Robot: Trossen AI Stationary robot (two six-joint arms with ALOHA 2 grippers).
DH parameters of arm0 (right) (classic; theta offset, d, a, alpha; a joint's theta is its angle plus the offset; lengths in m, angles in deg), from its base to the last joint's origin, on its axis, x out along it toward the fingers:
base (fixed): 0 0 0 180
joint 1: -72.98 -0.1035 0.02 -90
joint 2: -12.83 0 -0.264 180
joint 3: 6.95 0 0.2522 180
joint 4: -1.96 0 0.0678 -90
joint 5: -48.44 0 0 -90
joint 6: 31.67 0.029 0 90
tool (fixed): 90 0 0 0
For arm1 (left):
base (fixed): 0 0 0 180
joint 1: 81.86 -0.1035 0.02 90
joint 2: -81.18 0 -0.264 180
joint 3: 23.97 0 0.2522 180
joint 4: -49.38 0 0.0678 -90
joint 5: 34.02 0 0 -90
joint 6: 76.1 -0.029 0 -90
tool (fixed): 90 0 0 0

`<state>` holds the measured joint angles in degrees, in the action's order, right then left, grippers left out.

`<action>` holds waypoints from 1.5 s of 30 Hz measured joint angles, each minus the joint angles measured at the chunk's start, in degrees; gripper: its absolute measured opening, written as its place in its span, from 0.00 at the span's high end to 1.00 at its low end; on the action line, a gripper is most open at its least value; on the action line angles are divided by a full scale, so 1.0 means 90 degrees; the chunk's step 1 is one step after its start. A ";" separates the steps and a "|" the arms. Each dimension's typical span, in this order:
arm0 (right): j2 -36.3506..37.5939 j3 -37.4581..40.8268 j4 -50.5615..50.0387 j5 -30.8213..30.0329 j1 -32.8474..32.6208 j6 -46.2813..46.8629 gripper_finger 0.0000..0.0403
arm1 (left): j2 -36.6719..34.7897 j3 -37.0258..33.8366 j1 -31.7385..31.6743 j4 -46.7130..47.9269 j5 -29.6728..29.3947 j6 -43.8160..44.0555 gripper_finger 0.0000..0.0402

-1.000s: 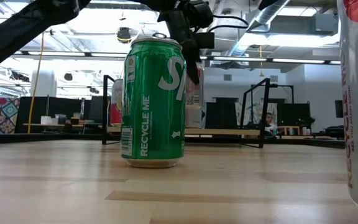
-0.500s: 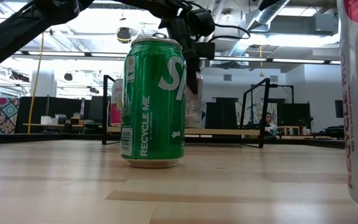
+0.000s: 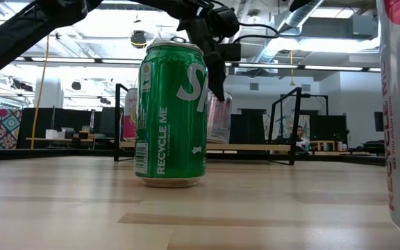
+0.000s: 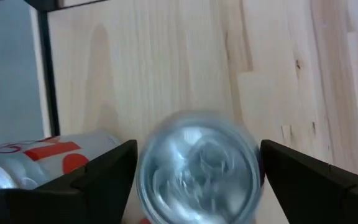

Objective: Place canned beverage on shelf
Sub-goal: Put the left silver soda can on the shelf aligned with the other silver soda can

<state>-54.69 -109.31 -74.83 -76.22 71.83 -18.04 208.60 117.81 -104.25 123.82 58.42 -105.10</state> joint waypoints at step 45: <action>-0.1870 0.2237 0.4864 0.0831 0.1335 -0.0143 0.18 | -0.2741 0.0763 0.0746 0.1689 -0.1022 0.2702 0.19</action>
<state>-71.52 -89.18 -31.05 -68.73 83.85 -19.32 183.92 124.68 -97.54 139.02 49.22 -80.78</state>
